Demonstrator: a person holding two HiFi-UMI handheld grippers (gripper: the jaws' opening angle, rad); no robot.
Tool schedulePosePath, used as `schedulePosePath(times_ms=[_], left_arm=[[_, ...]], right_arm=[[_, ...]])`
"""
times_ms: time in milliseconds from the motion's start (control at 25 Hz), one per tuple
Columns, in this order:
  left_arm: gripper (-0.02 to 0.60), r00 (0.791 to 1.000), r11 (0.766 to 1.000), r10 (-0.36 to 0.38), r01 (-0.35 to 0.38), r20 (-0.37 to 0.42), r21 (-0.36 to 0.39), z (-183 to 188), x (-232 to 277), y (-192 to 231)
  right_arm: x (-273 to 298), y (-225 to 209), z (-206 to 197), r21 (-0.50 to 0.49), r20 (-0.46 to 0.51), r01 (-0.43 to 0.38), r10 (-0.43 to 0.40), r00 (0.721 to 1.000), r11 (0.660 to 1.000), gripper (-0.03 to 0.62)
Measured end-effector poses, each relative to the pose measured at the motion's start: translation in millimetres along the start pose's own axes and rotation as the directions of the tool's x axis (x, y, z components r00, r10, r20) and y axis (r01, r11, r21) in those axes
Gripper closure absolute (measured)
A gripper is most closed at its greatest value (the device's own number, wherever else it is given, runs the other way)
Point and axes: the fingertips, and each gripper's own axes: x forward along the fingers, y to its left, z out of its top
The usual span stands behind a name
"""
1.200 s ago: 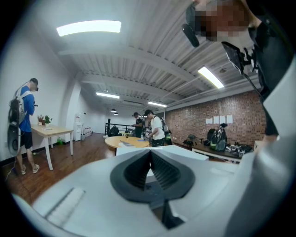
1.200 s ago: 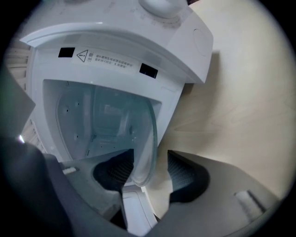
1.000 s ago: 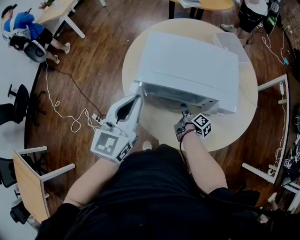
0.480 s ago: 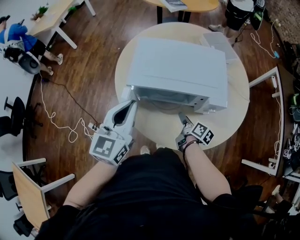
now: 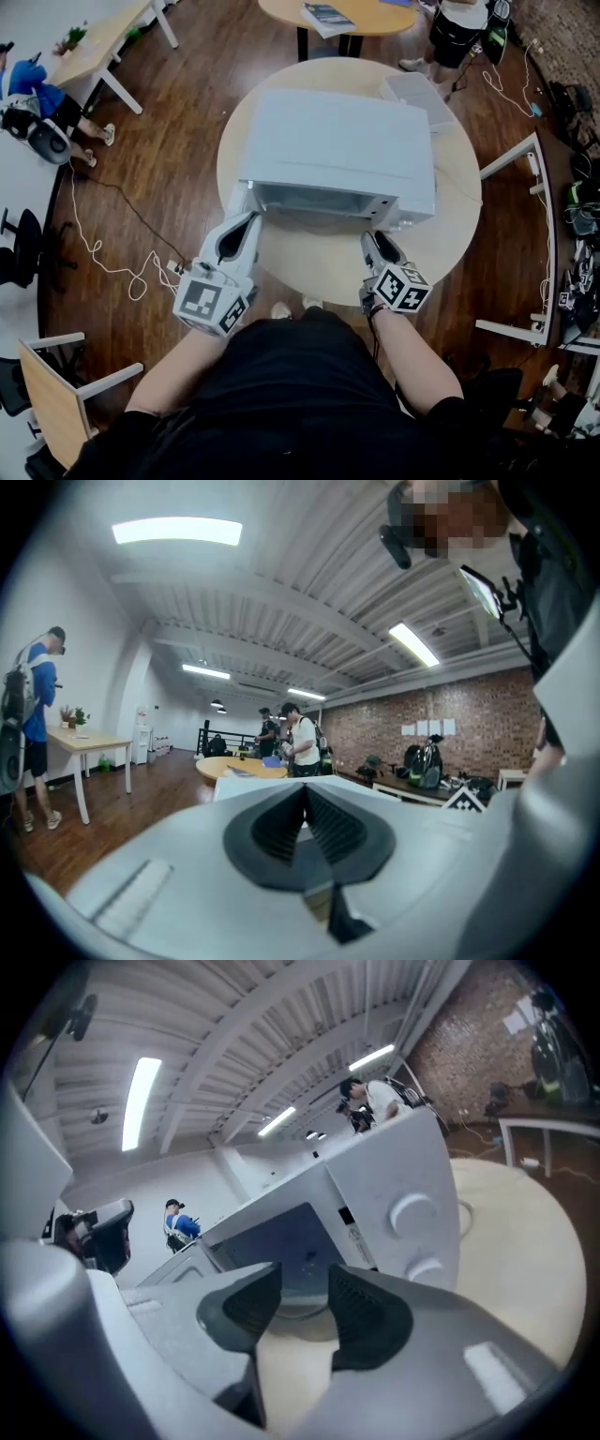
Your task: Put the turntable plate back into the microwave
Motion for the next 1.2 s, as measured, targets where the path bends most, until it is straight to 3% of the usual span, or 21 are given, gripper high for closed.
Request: schedulePosePath(times_ms=[160, 320, 560, 800, 960, 1200], left_arm=[[0.578, 0.999, 0.998, -0.028, 0.029, -0.017, 0.055, -11, 0, -13], [0.578, 0.998, 0.996, -0.057, 0.058, -0.020, 0.065, -15, 4, -19], [0.578, 0.997, 0.994, -0.073, 0.075, -0.027, 0.077, -20, 11, -22], [0.578, 0.995, 0.996, -0.078, 0.081, -0.063, 0.040, -32, 13, -6], [0.578, 0.993, 0.997, -0.069, 0.072, -0.097, 0.031, -43, 15, 1], [0.578, 0.991, 0.996, -0.086, 0.088, -0.106, 0.016, -49, 17, 4]], right_arm=[[-18, 23, 27, -0.194, 0.074, -0.011, 0.026, 0.997, 0.981, 0.462], [-30, 39, 41, -0.299, 0.137, 0.011, 0.032, 0.990, 0.954, 0.490], [-45, 41, 55, -0.336, 0.217, 0.048, 0.027, 0.976, 0.941, 0.505], [-49, 51, 60, -0.383, 0.291, 0.085, 0.033, 0.956, 0.920, 0.532], [-44, 46, 54, -0.391, 0.283, 0.107, 0.009, 0.959, 0.914, 0.587], [-37, 33, 34, -0.394, 0.232, 0.136, -0.044, 0.972, 0.909, 0.592]])
